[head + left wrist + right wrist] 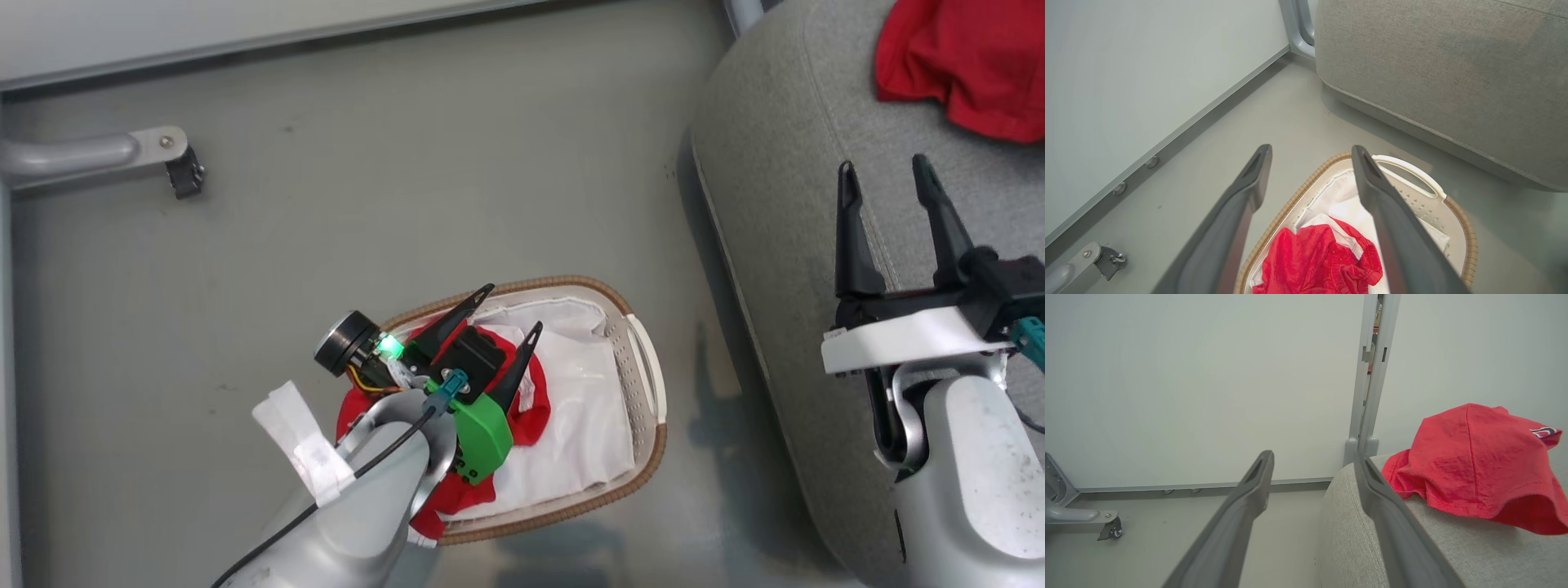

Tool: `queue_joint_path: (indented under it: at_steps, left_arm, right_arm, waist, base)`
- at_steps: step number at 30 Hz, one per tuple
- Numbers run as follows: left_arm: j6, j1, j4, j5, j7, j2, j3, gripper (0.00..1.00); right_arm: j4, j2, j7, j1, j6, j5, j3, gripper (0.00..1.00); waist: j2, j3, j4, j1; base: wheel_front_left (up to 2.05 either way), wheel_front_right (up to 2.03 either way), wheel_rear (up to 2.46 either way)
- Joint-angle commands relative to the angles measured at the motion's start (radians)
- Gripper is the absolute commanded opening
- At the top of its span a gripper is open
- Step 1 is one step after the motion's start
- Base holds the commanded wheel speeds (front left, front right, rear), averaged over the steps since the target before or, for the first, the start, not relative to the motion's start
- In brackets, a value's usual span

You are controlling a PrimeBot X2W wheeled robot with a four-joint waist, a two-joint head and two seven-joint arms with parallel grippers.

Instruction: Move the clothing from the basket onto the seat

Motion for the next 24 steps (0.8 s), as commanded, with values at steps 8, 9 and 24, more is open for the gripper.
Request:
queue_joint_path:
  at_steps: [8, 9, 24]
  left_arm:
    - [-0.002, -0.150, 0.222, 0.025, 0.017, 0.006, -0.186, 1.00]
    - [-0.002, -0.159, 0.241, 0.015, 0.023, 0.006, -0.200, 1.00]
    - [0.018, -0.276, 0.448, 0.049, 0.060, 0.025, -0.323, 1.00]
  right_arm:
    - [-0.095, -0.002, -0.005, -0.119, -0.001, 0.043, 0.026, 1.00]
    - [-0.106, -0.001, -0.005, -0.129, -0.001, 0.048, 0.031, 1.00]
    - [-0.220, -0.001, -0.005, -0.222, -0.001, 0.133, 0.079, 1.00]
  waist:
    - [0.0021, 0.302, -0.158, -0.0001]
    - [0.0021, 0.321, -0.168, -0.0001]
    - [0.0021, 0.527, -0.281, -0.0001]
  base:
    - [0.00, 0.00, 0.00]
    - [0.00, 0.00, 0.00]
    - [0.00, 0.00, 0.00]
